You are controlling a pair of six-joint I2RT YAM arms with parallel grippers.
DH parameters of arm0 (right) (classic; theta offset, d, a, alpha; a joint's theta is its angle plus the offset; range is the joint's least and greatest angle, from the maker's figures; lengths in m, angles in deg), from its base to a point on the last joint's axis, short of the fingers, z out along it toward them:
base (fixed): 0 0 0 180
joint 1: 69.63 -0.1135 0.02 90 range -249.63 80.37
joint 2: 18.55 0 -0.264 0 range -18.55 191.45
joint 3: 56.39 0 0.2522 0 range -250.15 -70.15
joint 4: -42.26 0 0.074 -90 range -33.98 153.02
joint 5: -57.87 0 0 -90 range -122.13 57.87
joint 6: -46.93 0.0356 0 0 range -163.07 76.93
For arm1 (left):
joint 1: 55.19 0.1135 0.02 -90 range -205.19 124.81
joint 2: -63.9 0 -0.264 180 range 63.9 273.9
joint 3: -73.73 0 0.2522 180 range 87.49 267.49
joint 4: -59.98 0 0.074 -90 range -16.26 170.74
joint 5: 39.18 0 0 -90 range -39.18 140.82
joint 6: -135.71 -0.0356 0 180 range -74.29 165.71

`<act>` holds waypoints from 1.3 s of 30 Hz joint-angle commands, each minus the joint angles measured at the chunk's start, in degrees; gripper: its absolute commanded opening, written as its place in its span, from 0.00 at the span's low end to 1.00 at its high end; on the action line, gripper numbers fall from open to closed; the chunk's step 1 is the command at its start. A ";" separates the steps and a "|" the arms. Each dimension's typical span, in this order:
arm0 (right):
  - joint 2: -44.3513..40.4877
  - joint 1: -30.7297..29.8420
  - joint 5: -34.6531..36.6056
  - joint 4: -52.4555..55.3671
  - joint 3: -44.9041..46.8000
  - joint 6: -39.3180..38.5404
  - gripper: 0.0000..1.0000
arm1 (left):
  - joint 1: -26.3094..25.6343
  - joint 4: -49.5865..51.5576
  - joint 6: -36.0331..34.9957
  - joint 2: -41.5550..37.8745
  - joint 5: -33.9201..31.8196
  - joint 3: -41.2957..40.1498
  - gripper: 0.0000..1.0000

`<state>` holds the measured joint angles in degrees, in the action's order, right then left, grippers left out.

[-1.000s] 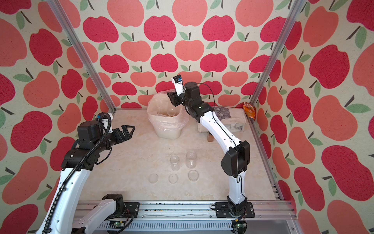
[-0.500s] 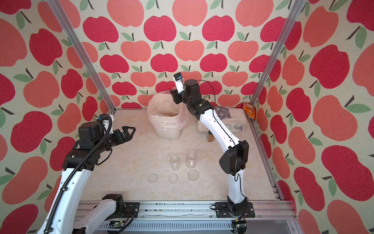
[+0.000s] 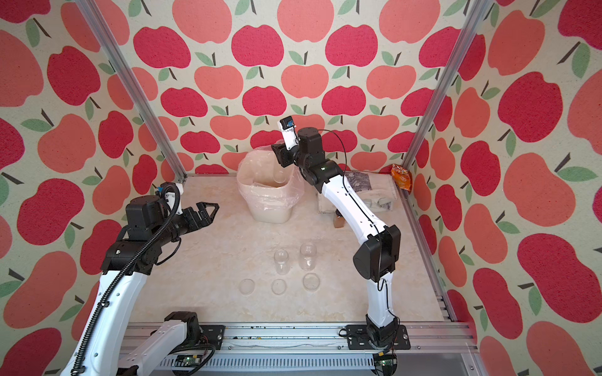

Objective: Empty the moldy dried flower tea in the jars
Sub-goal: Pour the moldy dried flower tea into the trash bin.

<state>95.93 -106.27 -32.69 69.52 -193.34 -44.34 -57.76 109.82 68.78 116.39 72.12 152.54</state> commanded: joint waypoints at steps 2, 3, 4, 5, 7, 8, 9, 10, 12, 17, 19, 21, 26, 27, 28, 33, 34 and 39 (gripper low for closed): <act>-0.94 -2.20 3.20 0.12 -0.65 -5.29 0.20 | 0.37 -3.32 1.22 -0.38 1.41 -0.63 0.99; -1.38 -0.27 -1.40 -1.27 0.48 1.11 0.20 | 0.43 -3.66 1.38 -0.37 1.53 -0.63 0.99; -1.58 1.13 -4.23 -2.71 1.24 6.15 0.19 | 0.42 -3.82 1.60 -0.37 1.68 -0.71 0.99; -1.47 1.81 -5.36 -3.10 1.35 8.34 0.18 | 0.42 -4.10 1.86 -0.38 1.81 -0.80 0.99; -1.25 -0.09 0.31 -1.04 0.38 0.79 0.18 | 0.37 -4.64 2.30 -0.41 2.05 -1.11 1.00; -1.29 -1.79 5.28 -0.84 0.49 -4.12 0.18 | 0.40 -4.91 2.55 -0.46 2.21 -1.24 0.99; -1.50 -2.55 7.12 -1.14 0.83 -5.95 0.19 | 0.41 -5.18 2.67 -0.46 2.36 -1.42 0.99; -1.87 -1.92 4.32 -1.46 1.27 -3.69 0.19 | 0.39 -5.37 2.77 -0.49 2.51 -1.55 0.99; -2.66 1.93 -5.64 -5.79 3.76 10.60 0.19 | 0.42 -5.53 3.09 -0.46 2.68 -1.77 0.99; -2.40 -2.25 5.79 -3.11 2.50 -2.55 0.16 | 0.37 -6.54 3.87 -0.55 3.58 -2.30 1.00; -3.34 -2.24 3.21 -4.39 3.68 0.00 0.17 | 0.42 -6.80 4.08 -0.49 3.84 -2.30 0.99; -4.16 0.66 -4.60 -9.10 6.86 11.07 0.16 | 0.41 -6.94 4.10 -0.46 4.05 -2.34 0.99; -2.86 -3.66 5.84 -4.13 3.15 -1.21 0.15 | 0.37 -8.11 4.62 -0.37 4.79 -2.83 1.00; -3.15 -3.16 3.40 -4.51 3.36 1.24 0.15 | 0.37 -8.21 4.70 -0.33 4.88 -2.83 1.00; -3.65 -1.76 -0.51 -6.36 4.89 5.97 0.15 | 0.37 -8.34 4.79 -0.27 5.10 -2.83 1.00; -3.83 -4.28 7.76 -6.93 5.05 -3.45 0.13 | 0.43 -8.82 5.45 0.16 5.40 -2.83 0.99; -3.44 -5.38 10.46 -6.38 4.38 -6.46 0.13 | 0.37 -9.09 5.69 0.16 5.55 -2.92 0.99; -2.86 -0.82 -0.37 -6.51 3.95 8.88 0.11 | 0.44 -9.92 6.29 0.07 5.86 -3.18 1.00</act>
<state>94.23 -109.46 -30.68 63.51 -187.68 -40.39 -57.65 101.84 73.96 116.46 76.93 150.03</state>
